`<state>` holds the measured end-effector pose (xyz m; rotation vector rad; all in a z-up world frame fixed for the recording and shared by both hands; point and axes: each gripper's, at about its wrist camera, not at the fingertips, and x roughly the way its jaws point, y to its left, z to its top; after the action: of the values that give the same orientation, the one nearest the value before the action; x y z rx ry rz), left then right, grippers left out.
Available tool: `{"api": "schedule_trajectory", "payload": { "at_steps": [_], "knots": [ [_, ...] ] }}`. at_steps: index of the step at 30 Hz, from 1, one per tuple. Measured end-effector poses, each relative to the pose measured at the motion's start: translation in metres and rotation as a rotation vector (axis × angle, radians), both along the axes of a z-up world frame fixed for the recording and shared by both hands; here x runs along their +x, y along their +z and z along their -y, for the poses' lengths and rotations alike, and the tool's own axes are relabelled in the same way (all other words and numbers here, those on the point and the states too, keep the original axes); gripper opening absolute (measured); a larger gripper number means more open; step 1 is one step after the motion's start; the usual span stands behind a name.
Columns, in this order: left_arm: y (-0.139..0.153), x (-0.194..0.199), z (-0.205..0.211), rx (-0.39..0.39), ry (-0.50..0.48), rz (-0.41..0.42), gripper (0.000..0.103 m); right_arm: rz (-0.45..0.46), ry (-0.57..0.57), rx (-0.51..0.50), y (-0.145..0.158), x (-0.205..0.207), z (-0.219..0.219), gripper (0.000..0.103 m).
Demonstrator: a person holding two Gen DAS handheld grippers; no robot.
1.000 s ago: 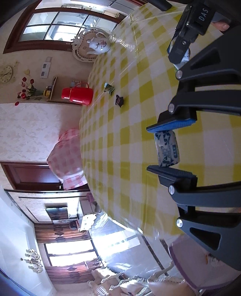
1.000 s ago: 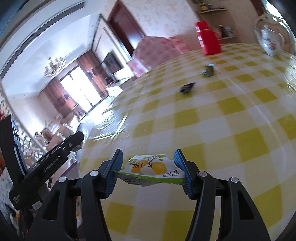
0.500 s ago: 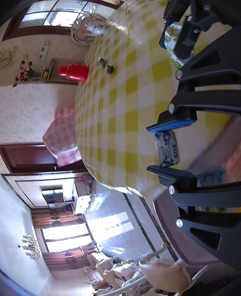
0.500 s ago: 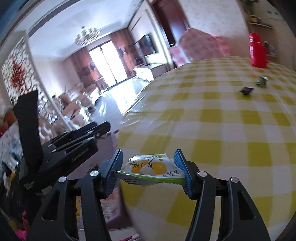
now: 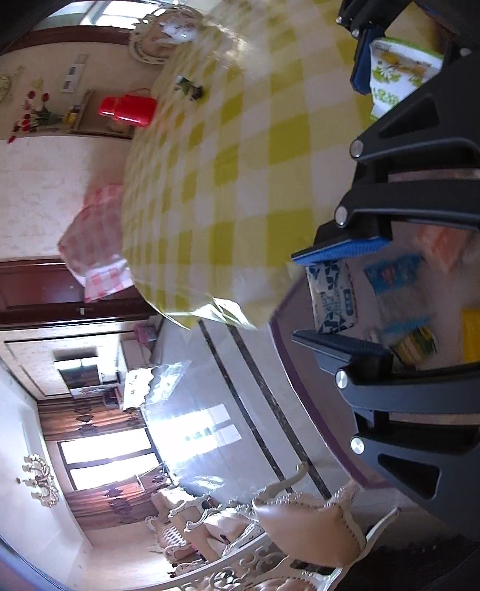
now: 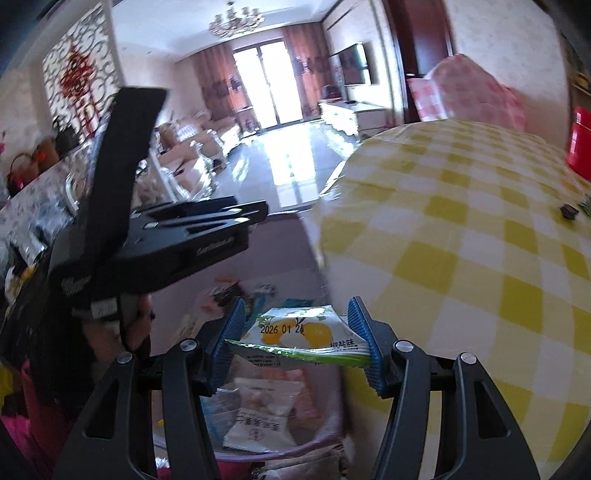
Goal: Organize snacks
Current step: 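Carry the candy and lemon packet over the box and open both tools, then move both open tools back over the snack table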
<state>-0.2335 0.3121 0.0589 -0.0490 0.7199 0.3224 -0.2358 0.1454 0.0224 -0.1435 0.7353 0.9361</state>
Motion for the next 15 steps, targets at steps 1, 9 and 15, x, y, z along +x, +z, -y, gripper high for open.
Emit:
{"api": "schedule_trajectory", "payload": {
  "at_steps": [1,9,15],
  "knots": [
    [-0.001,-0.001,-0.003,0.003,0.002,-0.012,0.037,0.0,0.013,-0.002,-0.001,-0.001,-0.002,0.057],
    [0.0,-0.009,-0.022,0.039,0.035,-0.061,0.038,-0.043,0.137,0.036,-0.008,-0.007,-0.01,0.058],
    [0.014,-0.013,-0.019,0.075,0.084,-0.003,0.099,-0.006,0.155,0.058,0.0,-0.008,-0.003,0.078]
  ]
}}
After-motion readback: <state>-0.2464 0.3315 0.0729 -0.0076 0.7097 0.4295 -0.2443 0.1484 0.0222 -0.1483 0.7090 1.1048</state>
